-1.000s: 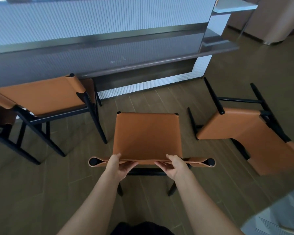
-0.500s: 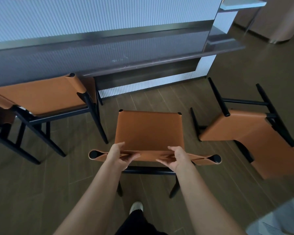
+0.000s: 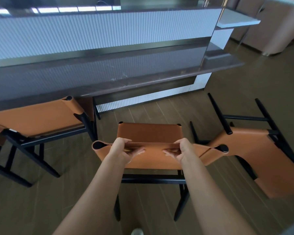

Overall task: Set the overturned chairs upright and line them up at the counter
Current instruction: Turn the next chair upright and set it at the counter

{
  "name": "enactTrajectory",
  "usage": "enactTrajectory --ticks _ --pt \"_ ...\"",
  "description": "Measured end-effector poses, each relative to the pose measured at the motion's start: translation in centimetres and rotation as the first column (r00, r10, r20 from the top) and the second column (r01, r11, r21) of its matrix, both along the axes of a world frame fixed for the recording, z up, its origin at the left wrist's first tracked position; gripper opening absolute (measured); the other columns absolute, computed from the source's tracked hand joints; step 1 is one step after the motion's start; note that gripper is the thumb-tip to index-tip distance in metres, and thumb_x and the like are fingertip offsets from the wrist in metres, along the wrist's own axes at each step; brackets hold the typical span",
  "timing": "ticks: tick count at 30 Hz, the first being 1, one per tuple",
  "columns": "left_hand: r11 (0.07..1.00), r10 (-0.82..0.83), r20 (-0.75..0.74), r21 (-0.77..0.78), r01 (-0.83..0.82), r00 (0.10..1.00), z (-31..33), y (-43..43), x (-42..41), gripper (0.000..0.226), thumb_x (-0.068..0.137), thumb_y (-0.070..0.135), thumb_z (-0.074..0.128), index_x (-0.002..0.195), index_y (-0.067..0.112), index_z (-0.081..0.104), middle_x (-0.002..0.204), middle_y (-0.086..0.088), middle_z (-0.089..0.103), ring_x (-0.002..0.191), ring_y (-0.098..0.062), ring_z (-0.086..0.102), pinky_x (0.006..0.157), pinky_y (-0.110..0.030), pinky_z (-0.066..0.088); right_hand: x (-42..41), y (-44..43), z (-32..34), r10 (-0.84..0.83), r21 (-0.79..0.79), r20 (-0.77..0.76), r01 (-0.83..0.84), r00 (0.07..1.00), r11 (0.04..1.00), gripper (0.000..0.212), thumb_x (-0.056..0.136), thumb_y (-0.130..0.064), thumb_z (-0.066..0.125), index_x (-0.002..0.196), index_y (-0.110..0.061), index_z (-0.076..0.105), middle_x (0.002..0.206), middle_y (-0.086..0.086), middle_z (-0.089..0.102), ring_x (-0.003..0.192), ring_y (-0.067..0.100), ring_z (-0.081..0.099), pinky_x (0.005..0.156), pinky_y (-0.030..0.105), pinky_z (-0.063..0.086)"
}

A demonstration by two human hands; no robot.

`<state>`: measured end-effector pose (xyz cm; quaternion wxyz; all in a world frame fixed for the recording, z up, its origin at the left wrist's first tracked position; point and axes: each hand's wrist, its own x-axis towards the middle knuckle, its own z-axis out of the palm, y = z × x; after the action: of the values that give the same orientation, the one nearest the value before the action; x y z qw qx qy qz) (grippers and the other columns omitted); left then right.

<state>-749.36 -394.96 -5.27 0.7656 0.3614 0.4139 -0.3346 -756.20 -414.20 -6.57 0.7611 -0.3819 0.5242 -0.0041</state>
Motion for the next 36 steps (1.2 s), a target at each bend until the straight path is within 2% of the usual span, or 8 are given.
enactTrajectory --ticks 5,10,15,19,23,27,30,36 --pt "0.994 -0.106 0.054 0.040 0.104 0.993 1.5 -1.2 3.7 0.027 0.093 -0.001 0.047 0.119 -0.005 0.045 0.121 -0.044 0.048 0.107 -0.057 0.057 0.062 -0.045 0.061 3.7 -1.2 1.1 0.012 -0.037 0.022 -0.012 1.000 0.999 0.023 0.082 0.011 0.043 0.102 0.003 0.051 0.099 0.033 0.054 0.075 0.052 0.056 0.066 0.051 0.060" --pt "0.986 -0.156 0.136 0.084 0.146 0.978 2.4 -2.5 6.6 0.019 0.091 -0.003 0.044 0.110 -0.003 0.047 0.106 -0.041 0.054 0.096 -0.050 0.064 0.061 -0.041 0.061 6.8 -2.0 2.0 -0.025 -0.067 0.081 0.030 0.996 0.997 0.028 0.084 0.009 0.042 0.111 0.005 0.050 0.103 0.033 0.057 0.081 0.050 0.062 0.059 0.047 0.060" --pt "0.980 -0.185 0.186 0.102 0.168 0.965 3.3 -3.4 9.1 0.012 0.091 -0.003 0.045 0.102 -0.003 0.051 0.101 -0.038 0.060 0.087 -0.041 0.070 0.057 -0.034 0.061 9.7 -3.0 2.8 -0.017 -0.094 0.097 0.027 0.995 0.995 0.020 0.083 0.010 0.043 0.100 0.002 0.050 0.097 0.030 0.059 0.080 0.049 0.065 0.060 0.047 0.061" --pt "0.977 -0.201 0.209 0.116 0.180 0.957 3.5 -3.9 10.8 0.016 0.091 -0.002 0.046 0.106 -0.006 0.051 0.102 -0.037 0.062 0.080 -0.040 0.072 0.053 -0.031 0.060 11.6 -3.5 3.4 -0.024 -0.103 0.101 0.034 0.995 0.994 0.018 0.082 0.009 0.042 0.096 0.003 0.050 0.098 0.028 0.059 0.078 0.047 0.066 0.059 0.047 0.060" --pt "0.965 -0.246 0.247 0.155 0.212 0.937 3.6 -4.4 13.2 0.022 0.091 0.002 0.048 0.111 -0.005 0.052 0.097 -0.032 0.068 0.081 -0.042 0.071 0.063 -0.041 0.061 13.6 -4.2 4.0 -0.016 -0.114 0.078 0.025 0.997 0.993 0.018 0.084 0.008 0.042 0.098 0.001 0.051 0.102 0.029 0.059 0.080 0.044 0.068 0.063 0.044 0.062" --pt "0.932 -0.342 0.256 0.218 0.291 0.904 3.7 -4.8 15.0 0.025 0.091 0.008 0.048 0.114 -0.001 0.053 0.092 -0.030 0.070 0.083 -0.042 0.071 0.063 -0.042 0.060 15.2 -4.9 4.6 0.019 -0.090 0.070 -0.012 0.997 0.996 0.021 0.085 0.006 0.043 0.104 0.000 0.051 0.106 0.028 0.059 0.087 0.041 0.068 0.062 0.040 0.063" --pt "0.926 -0.350 0.262 0.242 0.290 0.899 3.6 -5.3 16.3 0.025 0.091 0.010 0.049 0.113 0.000 0.053 0.093 -0.030 0.070 0.085 -0.044 0.071 0.062 -0.044 0.059 16.2 -5.5 4.8 0.043 -0.062 0.078 -0.038 0.996 0.997 0.023 0.086 0.005 0.043 0.107 0.000 0.051 0.109 0.027 0.058 0.089 0.039 0.068 0.065 0.039 0.063" --pt "0.841 -0.507 0.194 0.324 0.433 0.840 3.9 -5.0 18.1 0.037 0.086 0.024 0.053 0.110 -0.003 0.053 0.106 -0.038 0.061 0.094 -0.048 0.059 0.066 -0.058 0.056 18.1 -6.1 5.2 0.037 -0.049 0.072 -0.033 0.997 0.998 0.031 0.086 0.005 0.044 0.117 0.002 0.049 0.114 0.029 0.054 0.096 0.045 0.063 0.055 0.038 0.059"
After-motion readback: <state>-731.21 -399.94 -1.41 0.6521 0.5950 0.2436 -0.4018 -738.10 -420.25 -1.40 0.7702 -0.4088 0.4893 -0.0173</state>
